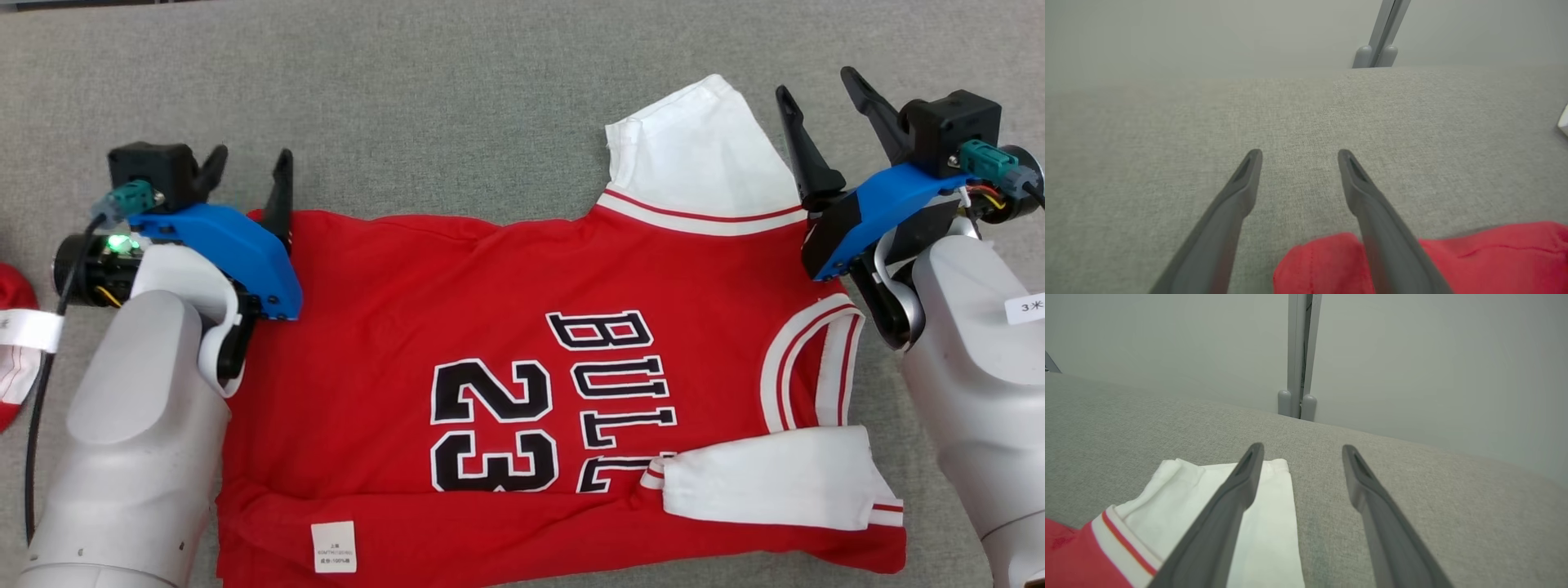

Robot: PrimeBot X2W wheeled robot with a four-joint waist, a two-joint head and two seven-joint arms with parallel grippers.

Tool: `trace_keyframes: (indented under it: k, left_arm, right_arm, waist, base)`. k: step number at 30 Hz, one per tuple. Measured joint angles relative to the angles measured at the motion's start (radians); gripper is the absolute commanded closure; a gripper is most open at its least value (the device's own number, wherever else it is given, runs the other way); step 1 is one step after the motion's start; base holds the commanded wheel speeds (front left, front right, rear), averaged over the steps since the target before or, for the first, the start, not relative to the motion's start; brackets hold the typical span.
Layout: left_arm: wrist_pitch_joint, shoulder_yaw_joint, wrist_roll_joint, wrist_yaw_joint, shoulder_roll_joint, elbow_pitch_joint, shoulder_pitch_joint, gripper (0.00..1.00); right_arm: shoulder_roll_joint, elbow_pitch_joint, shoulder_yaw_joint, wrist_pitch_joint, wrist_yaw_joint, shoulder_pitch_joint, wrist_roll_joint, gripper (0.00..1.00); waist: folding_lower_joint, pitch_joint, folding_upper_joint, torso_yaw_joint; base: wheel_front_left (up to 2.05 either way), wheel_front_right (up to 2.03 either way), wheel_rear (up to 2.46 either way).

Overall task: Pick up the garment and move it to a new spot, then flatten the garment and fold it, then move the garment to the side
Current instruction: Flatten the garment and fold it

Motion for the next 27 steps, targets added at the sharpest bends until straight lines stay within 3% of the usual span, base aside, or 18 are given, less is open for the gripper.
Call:
trace_keyframes:
  k: [12,27]
  left_arm:
    - [0.012,-0.085,-0.059,0.000,0.017,0.026,0.038,0.00]
    - [0.072,-0.115,-0.076,0.012,0.018,-0.088,0.097,0.00]
  right_arm:
    - [-0.007,0.118,0.068,-0.060,0.000,-0.037,0.053,0.00]
    - [-0.011,0.181,0.116,-0.083,0.000,-0.052,0.098,0.00]
  waist:
    - [-0.0002,0.002,0.0000,0.010]
    - [-0.0003,-0.011,0.0000,0.025]
  base:
    - [0.00,0.00,0.00]
    - [0.00,0.00,0.00]
